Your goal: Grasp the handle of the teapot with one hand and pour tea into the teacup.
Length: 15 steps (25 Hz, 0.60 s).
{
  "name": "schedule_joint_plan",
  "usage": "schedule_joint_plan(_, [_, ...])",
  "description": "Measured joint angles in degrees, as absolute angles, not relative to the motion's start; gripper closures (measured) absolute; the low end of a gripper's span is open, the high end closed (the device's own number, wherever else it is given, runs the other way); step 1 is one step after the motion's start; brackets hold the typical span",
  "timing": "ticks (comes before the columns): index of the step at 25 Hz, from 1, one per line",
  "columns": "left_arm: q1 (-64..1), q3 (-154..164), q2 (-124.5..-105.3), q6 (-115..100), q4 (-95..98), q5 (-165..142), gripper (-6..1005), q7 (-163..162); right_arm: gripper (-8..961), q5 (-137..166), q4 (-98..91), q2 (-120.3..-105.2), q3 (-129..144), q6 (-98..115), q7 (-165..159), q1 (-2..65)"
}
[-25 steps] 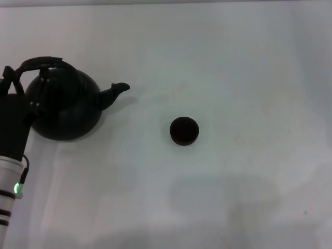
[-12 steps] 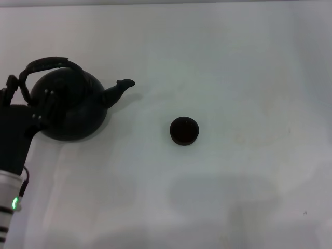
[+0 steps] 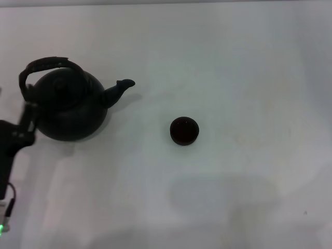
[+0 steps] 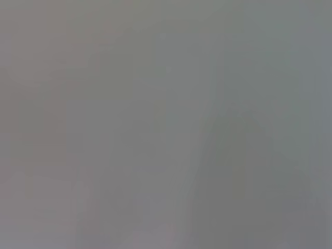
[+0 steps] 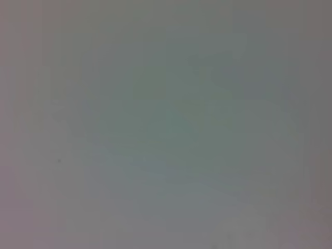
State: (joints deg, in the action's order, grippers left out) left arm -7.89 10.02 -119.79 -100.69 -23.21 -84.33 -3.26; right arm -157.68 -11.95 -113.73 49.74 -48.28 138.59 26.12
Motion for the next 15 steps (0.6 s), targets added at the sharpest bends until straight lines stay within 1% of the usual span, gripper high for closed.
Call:
schedule_joint_plan(3, [-6.67, 9.36, -119.79, -102.4, -23.01, -81.33, 243, -6.61, 88, -157.45, -12.38, -113.94, 50.02, -48.84, 138.66, 25.56])
schedule_joint_plan(6, [-5.52, 9.08, -119.7, -102.13, -22.47, -75.13, 244, -13.43, 88, -156.91, -12.71, -114.51, 50.5, -49.86, 138.91, 25.28])
schedule_joint_plan(10, [-3.95, 9.11, -119.52, -100.25, -21.04, -67.12, 248, -20.95, 88, -154.72, -12.73, -114.68, 50.94, -52.07, 138.93, 24.98])
schedule_joint_plan(15, [-4.47, 8.95, -119.45, -97.99, -19.66, -63.66, 249, -21.29, 89, -147.5, -13.25, -114.9, 51.32, -53.22, 139.69, 25.63])
